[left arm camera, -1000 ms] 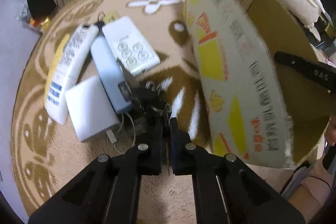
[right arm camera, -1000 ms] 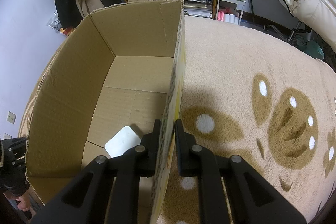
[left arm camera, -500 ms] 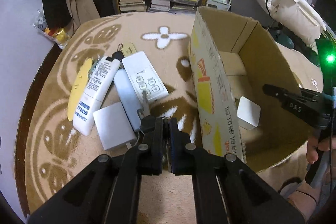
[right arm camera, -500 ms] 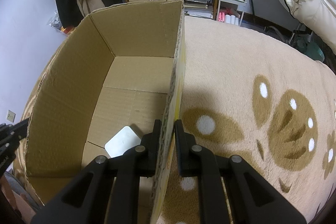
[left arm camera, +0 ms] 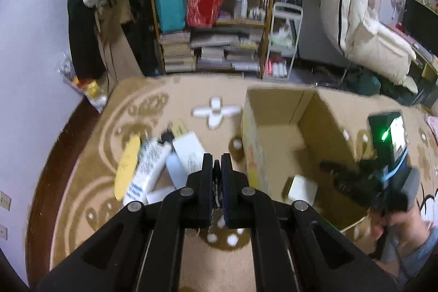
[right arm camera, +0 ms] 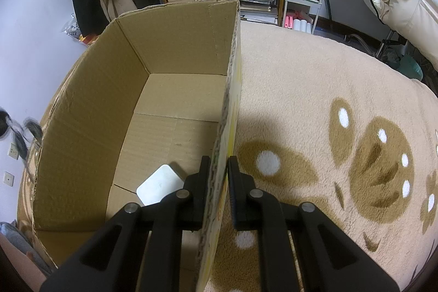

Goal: Organize rigid objects

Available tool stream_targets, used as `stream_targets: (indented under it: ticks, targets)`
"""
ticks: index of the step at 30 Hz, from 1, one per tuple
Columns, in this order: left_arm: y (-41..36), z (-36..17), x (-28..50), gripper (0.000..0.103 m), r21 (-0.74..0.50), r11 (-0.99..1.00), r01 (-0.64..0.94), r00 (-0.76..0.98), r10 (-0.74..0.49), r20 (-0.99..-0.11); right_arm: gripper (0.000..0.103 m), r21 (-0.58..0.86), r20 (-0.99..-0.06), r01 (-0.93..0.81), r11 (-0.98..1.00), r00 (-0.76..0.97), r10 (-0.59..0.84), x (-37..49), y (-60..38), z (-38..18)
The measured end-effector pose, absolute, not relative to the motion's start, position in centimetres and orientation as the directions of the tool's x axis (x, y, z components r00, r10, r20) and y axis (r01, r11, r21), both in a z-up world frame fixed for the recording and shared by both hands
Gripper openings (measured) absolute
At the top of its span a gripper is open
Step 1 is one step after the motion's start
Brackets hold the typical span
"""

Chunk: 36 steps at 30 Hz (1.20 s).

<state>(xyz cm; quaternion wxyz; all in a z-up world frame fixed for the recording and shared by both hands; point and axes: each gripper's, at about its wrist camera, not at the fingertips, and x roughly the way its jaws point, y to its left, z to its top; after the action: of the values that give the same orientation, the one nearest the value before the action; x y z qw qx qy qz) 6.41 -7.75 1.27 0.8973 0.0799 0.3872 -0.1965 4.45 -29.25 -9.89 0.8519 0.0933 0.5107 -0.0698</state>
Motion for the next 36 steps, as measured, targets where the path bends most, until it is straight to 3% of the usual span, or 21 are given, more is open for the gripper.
stream_targets:
  ticks: [16,19,28,33,35,36]
  targets:
    - [-13.9,8.1,5.9,0.0,-0.007,0.842,0.539,0.671,-0.434,-0.601,0.013,0.09,-0.883,0.215,0.972,0.468,-0.022,4.7,-29.2,-9.7]
    - [-15.6,7.5,5.8,0.0,0.071,0.838,0.542,0.686,-0.392,-0.613,0.013,0.088,-0.883,0.212,0.973,0.468,-0.022,4.8,-29.3,-9.7]
    - [-15.0,4.1,7.5,0.006,0.062,0.862,0.502,0.637,-0.321,-0.701,0.013,0.094,-0.884,0.214,0.972,0.468,-0.017,4.9,-29.3,-9.7]
    - [-12.7,1.9,9.0,0.027,0.059,0.889,0.454,0.609,-0.261,-0.749,0.013,0.09,-0.884,0.212,0.973,0.467,-0.02,5.0,-29.4,-9.7]
    - [-11.7,1.0,9.4,0.054,0.05,0.896,0.441,0.596,-0.25,-0.763,0.013,0.093,-0.884,0.213,0.973,0.467,-0.018,5.0,-29.4,-9.7]
    - [-11.2,0.6,9.4,0.062,0.048,0.9,0.433,0.6,-0.248,-0.761,0.013,0.093,-0.884,0.212,0.973,0.467,-0.018,5.0,-29.4,-9.7]
